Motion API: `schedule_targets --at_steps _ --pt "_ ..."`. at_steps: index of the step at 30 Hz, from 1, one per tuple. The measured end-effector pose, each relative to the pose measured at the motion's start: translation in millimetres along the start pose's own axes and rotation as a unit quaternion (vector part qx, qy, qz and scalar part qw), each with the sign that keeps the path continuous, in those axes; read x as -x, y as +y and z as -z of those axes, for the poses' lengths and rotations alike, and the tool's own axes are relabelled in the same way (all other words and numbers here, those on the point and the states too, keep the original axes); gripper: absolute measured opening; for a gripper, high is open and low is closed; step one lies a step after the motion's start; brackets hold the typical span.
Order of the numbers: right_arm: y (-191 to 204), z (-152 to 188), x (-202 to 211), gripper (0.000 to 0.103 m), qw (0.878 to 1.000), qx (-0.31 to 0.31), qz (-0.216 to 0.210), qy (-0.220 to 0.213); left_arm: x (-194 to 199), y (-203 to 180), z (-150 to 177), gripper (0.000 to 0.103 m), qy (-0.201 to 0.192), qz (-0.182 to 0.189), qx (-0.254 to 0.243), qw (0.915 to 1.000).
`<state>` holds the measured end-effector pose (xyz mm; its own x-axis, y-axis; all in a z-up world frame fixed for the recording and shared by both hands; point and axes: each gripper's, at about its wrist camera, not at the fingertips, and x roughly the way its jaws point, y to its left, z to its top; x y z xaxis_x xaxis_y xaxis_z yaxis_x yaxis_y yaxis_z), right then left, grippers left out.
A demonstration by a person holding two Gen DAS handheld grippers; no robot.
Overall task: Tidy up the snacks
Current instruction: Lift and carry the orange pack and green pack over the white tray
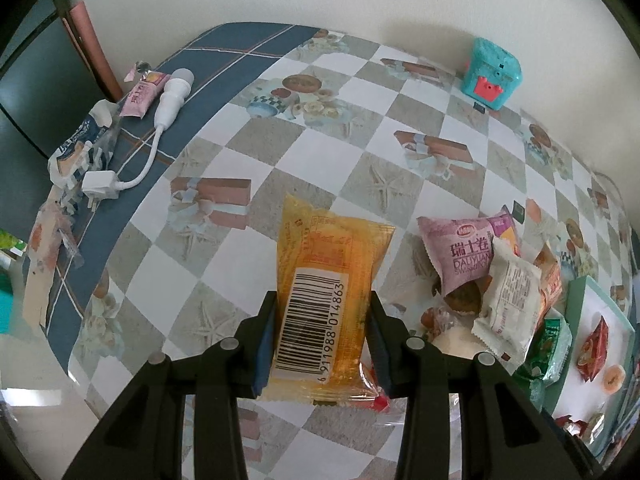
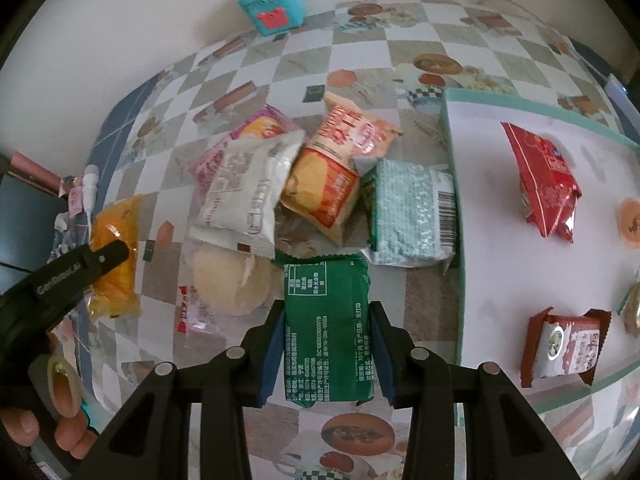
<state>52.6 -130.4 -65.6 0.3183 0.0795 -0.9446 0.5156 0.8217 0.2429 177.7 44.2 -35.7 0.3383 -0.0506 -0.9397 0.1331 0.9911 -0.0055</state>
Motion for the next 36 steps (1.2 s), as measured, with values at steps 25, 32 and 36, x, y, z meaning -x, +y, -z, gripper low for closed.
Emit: schedule_targets --at_steps 25,32,36 --pt "-83.5 -24.4 86.2 0.042 0.989 -0.095 -0.012 -0.113 44.0 -61.0 15.7 0.043 -0.053 -0.002 -0.069 0.9962" --pt "-152.9 -27.4 103.4 0.042 0.976 -0.168 0.019 -0.136 57.5 -106.2 30.7 0.043 -0.064 0.02 -0.118 0.9908" --pt "-190.7 -25.9 104.1 0.042 0.969 -0.207 0.025 -0.135 61.3 -140.0 44.1 0.043 -0.066 0.026 -0.16 0.9845"
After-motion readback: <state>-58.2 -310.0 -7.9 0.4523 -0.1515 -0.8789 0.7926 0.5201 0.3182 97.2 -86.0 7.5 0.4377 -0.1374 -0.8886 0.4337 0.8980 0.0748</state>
